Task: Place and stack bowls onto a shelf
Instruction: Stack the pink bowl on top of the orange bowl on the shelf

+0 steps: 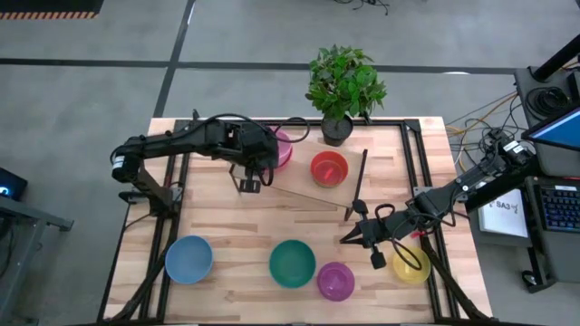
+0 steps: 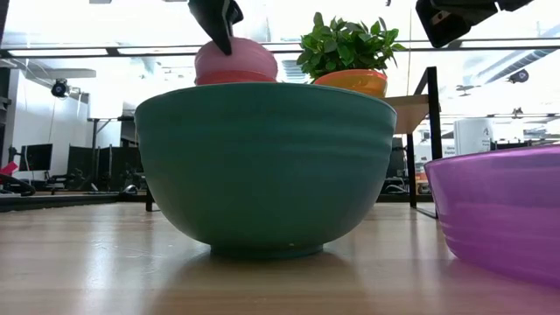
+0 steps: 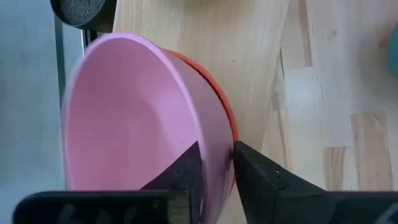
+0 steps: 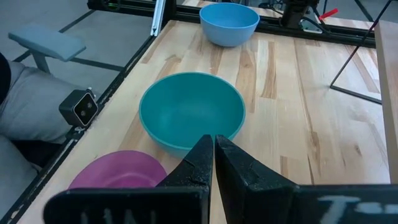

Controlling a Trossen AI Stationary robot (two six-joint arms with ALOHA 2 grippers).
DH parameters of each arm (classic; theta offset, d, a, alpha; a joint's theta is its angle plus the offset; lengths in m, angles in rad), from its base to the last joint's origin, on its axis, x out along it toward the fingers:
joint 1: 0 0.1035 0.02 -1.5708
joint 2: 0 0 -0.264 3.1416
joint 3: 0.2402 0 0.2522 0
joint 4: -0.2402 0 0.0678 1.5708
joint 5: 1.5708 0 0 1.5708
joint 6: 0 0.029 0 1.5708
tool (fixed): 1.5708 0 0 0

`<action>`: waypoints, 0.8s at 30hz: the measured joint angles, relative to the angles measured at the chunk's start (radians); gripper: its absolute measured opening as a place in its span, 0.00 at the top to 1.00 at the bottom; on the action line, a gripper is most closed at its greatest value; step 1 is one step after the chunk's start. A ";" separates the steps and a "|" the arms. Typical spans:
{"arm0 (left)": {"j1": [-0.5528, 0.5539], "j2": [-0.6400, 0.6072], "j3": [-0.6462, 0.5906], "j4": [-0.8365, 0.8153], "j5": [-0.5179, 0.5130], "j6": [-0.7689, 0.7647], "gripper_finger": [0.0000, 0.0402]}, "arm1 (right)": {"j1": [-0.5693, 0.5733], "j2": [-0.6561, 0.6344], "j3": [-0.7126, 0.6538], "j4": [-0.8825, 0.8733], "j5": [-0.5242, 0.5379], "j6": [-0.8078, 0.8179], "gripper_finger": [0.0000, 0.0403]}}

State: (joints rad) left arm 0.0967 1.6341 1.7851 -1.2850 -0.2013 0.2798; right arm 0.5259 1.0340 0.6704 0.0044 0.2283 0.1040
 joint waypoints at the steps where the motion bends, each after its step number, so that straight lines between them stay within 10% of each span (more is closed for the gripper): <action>1: 0.000 0.000 0.000 0.000 0.000 0.000 0.82 | 0.000 0.000 0.000 0.000 0.000 0.000 0.98; 15: 0.001 -0.005 0.127 -0.037 -0.001 0.000 0.55 | 0.000 0.000 0.000 0.000 0.000 0.000 0.98; 24: 0.003 -0.134 0.018 0.142 0.001 0.026 0.80 | 0.000 0.000 -0.001 0.000 0.000 0.000 0.98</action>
State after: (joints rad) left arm 0.0993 1.5001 1.8035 -1.1430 -0.2001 0.3058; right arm 0.5259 1.0340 0.6697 0.0046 0.2284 0.1043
